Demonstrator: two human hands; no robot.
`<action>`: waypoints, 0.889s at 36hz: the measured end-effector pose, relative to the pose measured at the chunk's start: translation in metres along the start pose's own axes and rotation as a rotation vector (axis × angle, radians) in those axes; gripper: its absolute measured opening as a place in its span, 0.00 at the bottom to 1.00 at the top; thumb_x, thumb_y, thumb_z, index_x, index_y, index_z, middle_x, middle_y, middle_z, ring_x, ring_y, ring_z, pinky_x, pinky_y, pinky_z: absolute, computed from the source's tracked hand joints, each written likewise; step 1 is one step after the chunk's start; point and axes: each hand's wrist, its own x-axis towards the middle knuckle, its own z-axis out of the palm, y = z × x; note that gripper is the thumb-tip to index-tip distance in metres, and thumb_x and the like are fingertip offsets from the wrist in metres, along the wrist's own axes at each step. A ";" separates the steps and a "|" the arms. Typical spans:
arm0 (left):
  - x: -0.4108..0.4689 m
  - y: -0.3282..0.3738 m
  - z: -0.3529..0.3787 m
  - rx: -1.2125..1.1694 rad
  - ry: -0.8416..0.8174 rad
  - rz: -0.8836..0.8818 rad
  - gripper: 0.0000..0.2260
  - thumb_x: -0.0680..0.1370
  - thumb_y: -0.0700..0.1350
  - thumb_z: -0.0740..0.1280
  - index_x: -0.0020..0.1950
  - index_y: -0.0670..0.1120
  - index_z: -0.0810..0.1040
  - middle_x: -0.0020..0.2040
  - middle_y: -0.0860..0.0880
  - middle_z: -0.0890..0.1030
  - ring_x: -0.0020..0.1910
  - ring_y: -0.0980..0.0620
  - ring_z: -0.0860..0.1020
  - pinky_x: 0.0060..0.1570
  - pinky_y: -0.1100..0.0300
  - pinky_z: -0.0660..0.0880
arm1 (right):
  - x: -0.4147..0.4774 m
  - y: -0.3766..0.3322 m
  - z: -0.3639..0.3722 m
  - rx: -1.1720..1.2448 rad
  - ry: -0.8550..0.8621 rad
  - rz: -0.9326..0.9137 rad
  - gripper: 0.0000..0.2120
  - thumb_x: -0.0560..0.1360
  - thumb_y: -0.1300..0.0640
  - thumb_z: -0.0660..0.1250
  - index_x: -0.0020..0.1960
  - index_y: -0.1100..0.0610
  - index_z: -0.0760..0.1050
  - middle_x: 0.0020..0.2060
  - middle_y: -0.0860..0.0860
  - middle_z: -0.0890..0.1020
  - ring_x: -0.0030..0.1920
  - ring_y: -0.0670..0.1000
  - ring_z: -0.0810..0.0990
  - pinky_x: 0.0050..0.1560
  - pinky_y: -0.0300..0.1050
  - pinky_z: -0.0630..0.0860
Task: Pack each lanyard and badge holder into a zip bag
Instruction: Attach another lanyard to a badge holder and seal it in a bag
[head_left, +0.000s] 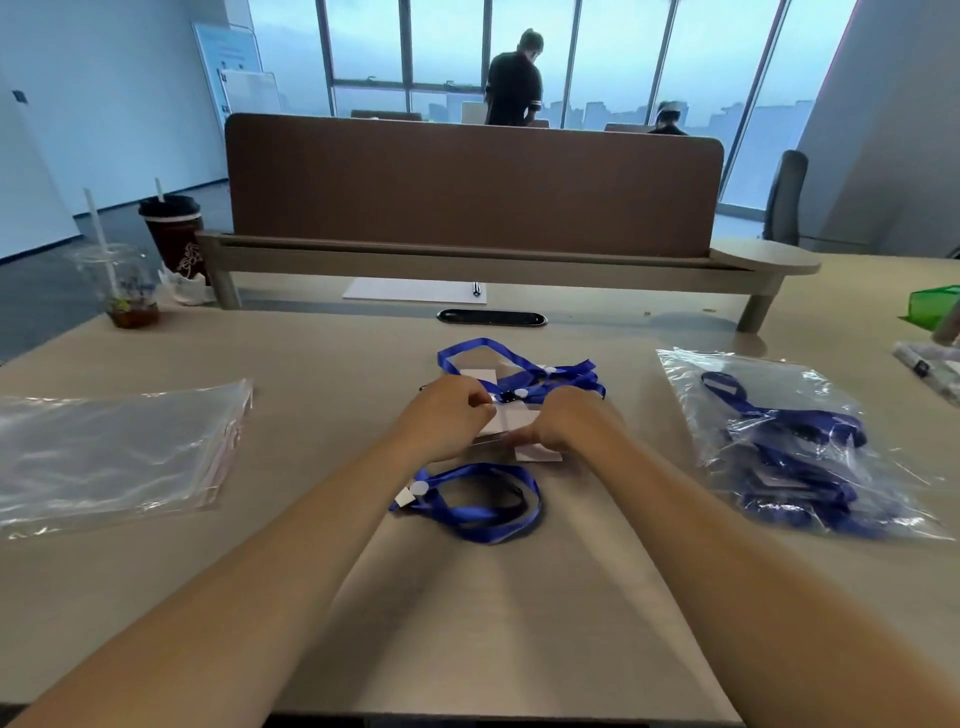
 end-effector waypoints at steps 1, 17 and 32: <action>0.000 0.000 0.001 -0.005 -0.004 -0.001 0.08 0.80 0.47 0.64 0.52 0.48 0.81 0.47 0.51 0.82 0.45 0.54 0.79 0.53 0.52 0.79 | 0.000 0.000 0.000 -0.015 -0.012 -0.005 0.35 0.70 0.27 0.66 0.61 0.56 0.75 0.48 0.51 0.78 0.50 0.52 0.79 0.52 0.45 0.76; -0.002 -0.001 0.007 -0.049 -0.038 -0.018 0.09 0.81 0.47 0.63 0.58 0.49 0.79 0.53 0.51 0.81 0.49 0.54 0.78 0.50 0.58 0.75 | 0.008 0.017 -0.001 0.138 -0.019 0.058 0.19 0.74 0.44 0.72 0.50 0.59 0.75 0.51 0.55 0.79 0.52 0.52 0.79 0.50 0.42 0.76; 0.007 0.002 0.010 -0.155 0.019 -0.087 0.20 0.80 0.47 0.66 0.71 0.47 0.69 0.64 0.48 0.77 0.51 0.52 0.75 0.51 0.59 0.75 | 0.004 0.033 0.002 0.681 0.232 -0.183 0.10 0.78 0.61 0.65 0.58 0.52 0.77 0.55 0.50 0.78 0.52 0.50 0.76 0.38 0.39 0.69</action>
